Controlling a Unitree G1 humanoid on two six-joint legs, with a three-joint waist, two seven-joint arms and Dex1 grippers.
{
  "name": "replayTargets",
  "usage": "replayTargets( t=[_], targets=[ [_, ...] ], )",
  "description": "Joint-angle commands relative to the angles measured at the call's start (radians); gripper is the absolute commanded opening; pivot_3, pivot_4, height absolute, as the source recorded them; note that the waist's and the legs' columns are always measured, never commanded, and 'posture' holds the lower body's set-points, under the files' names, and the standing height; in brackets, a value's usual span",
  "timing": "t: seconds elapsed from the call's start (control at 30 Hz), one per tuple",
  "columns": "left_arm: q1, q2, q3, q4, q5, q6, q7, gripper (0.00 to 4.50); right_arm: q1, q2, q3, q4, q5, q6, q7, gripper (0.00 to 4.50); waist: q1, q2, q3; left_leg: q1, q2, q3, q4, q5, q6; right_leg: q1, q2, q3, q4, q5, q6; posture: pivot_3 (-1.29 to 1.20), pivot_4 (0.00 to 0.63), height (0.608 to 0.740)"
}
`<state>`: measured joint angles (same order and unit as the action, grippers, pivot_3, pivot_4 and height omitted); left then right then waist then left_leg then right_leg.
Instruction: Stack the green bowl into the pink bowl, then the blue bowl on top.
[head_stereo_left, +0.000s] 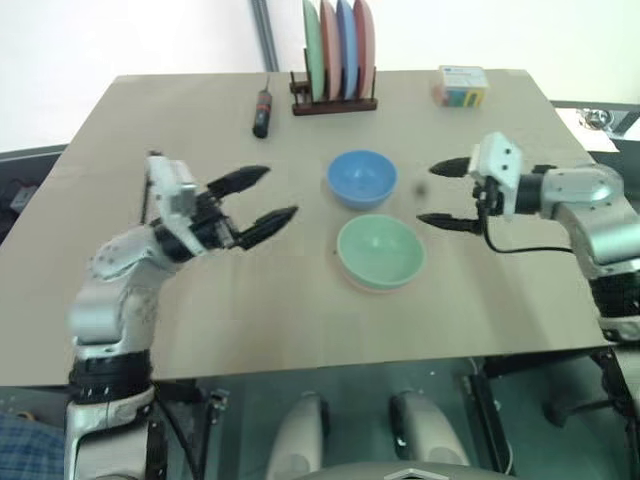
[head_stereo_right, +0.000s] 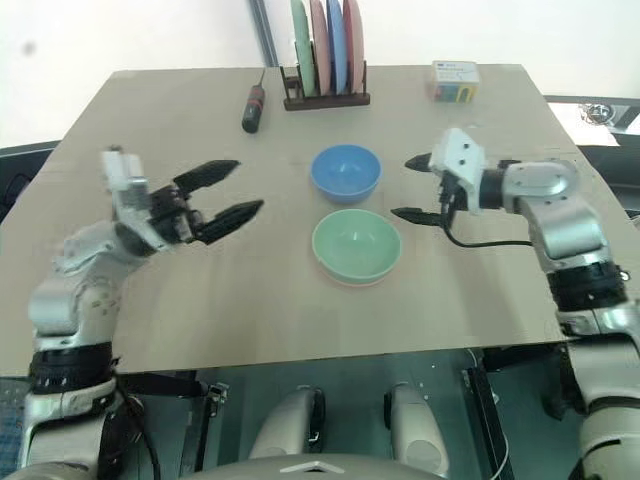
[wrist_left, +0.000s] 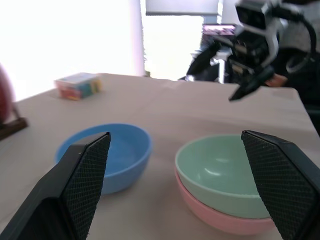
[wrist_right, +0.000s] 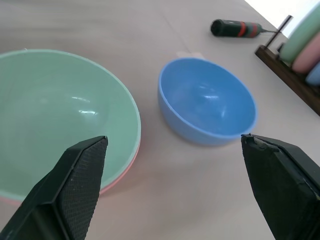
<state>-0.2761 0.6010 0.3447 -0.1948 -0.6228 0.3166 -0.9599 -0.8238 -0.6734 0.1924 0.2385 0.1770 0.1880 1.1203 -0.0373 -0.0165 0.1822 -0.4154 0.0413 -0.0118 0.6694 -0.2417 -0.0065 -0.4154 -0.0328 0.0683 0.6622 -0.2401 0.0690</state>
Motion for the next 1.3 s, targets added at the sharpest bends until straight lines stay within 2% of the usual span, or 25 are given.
replayTargets(
  t=[0.03, 0.2, 0.43, 0.63, 0.83, 0.93, 1.07, 1.1, 1.13, 1.23, 1.3],
  targets=[
    [0.084, 0.017, 0.101, -0.107, -0.017, -0.014, 0.068, 4.45, -0.092, 0.043, 0.026, 0.131, -0.064, -0.12, 0.01, 4.5, 0.001, 0.0, 0.0, 0.0, 0.0, 0.0, 0.0, 0.0, 0.0, 0.0, 0.0, 0.0, 0.0, 0.0, 0.0, 0.0, 0.15, 0.74],
    [0.266, 0.012, 0.247, -0.21, -0.038, -0.007, 0.151, 4.45, -0.242, 0.17, 0.103, 0.402, -0.18, -0.281, 0.001, 4.5, -0.008, 0.0, 0.0, 0.002, 0.0, 0.001, -0.001, 0.0, 0.0, 0.0, 0.0, 0.001, 0.001, 0.0, 0.0, 0.0, 0.15, 0.74],
    [0.439, -0.014, 0.348, -0.321, -0.07, -0.006, 0.229, 4.45, -0.383, 0.31, 0.163, 0.726, -0.313, -0.424, -0.074, 4.5, 0.003, 0.0, 0.0, 0.001, 0.0, 0.001, -0.001, 0.0, 0.0, 0.0, -0.001, 0.0, 0.0, 0.0, -0.001, 0.0, 0.15, 0.74],
    [0.499, -0.027, 0.37, -0.37, -0.093, -0.016, 0.273, 4.45, -0.468, 0.401, 0.179, 0.916, -0.402, -0.475, -0.179, 4.5, -0.008, 0.0, 0.0, 0.002, 0.0, 0.0, -0.002, 0.0, 0.0, 0.0, 0.0, 0.0, 0.001, 0.0, -0.001, 0.0, 0.15, 0.74],
    [0.512, -0.021, 0.378, -0.371, -0.105, -0.024, 0.294, 4.45, -0.505, 0.44, 0.17, 0.999, -0.45, -0.49, -0.238, 4.5, -0.009, 0.0, 0.0, 0.002, 0.0, 0.0, -0.002, 0.0, -0.001, 0.0, 0.0, 0.0, 0.0, 0.0, -0.001, 0.0, 0.15, 0.74],
    [0.514, -0.019, 0.375, -0.367, -0.102, -0.028, 0.294, 4.5, -0.509, 0.45, 0.167, 1.013, -0.463, -0.496, -0.243, 3.79, -0.009, 0.0, 0.0, 0.002, 0.0, 0.0, -0.002, 0.0, -0.001, 0.0, 0.0, 0.0, 0.0, 0.0, -0.001, 0.0, 0.15, 0.74],
    [0.507, -0.016, 0.371, -0.362, -0.103, -0.03, 0.294, 4.5, -0.515, 0.456, 0.158, 1.02, -0.471, -0.499, -0.242, 2.22, -0.009, 0.0, 0.0, 0.002, 0.0, 0.001, -0.002, 0.0, -0.001, 0.0, 0.0, 0.0, 0.0, 0.0, -0.001, 0.0, 0.15, 0.74],
    [0.503, -0.015, 0.37, -0.358, -0.102, -0.031, 0.293, 4.5, -0.516, 0.456, 0.155, 1.021, -0.471, -0.499, -0.241, 1.69, -0.009, 0.0, 0.0, 0.002, 0.0, 0.001, -0.002, 0.0, -0.001, 0.0, 0.0, 0.0, 0.0, 0.0, -0.001, 0.0, 0.15, 0.74],
    [0.501, -0.013, 0.367, -0.355, -0.102, -0.031, 0.292, 4.5, -0.517, 0.456, 0.152, 1.021, -0.472, -0.499, -0.24, 1.43, -0.009, 0.0, 0.0, 0.002, 0.0, 0.0, -0.002, 0.0, -0.001, 0.0, 0.0, 0.0, 0.0, 0.0, -0.001, 0.0, 0.15, 0.74],
    [0.494, -0.012, 0.363, -0.349, -0.103, -0.032, 0.287, 4.5, -0.516, 0.452, 0.148, 1.018, -0.473, -0.502, -0.236, 0.09, -0.009, 0.0, 0.0, 0.002, 0.0, 0.0, -0.002, 0.0, -0.001, 0.0, 0.0, 0.0, 0.0, 0.0, -0.001, 0.0, 0.15, 0.74],
    [0.488, -0.009, 0.361, -0.343, -0.105, -0.031, 0.285, 4.5, -0.515, 0.449, 0.144, 1.017, -0.473, -0.504, -0.234, 0.03, -0.01, 0.0, 0.0, 0.002, 0.0, 0.001, -0.002, 0.0, -0.001, -0.001, 0.0, 0.0, 0.0, 0.0, -0.001, 0.0, 0.15, 0.74]
  ],
)
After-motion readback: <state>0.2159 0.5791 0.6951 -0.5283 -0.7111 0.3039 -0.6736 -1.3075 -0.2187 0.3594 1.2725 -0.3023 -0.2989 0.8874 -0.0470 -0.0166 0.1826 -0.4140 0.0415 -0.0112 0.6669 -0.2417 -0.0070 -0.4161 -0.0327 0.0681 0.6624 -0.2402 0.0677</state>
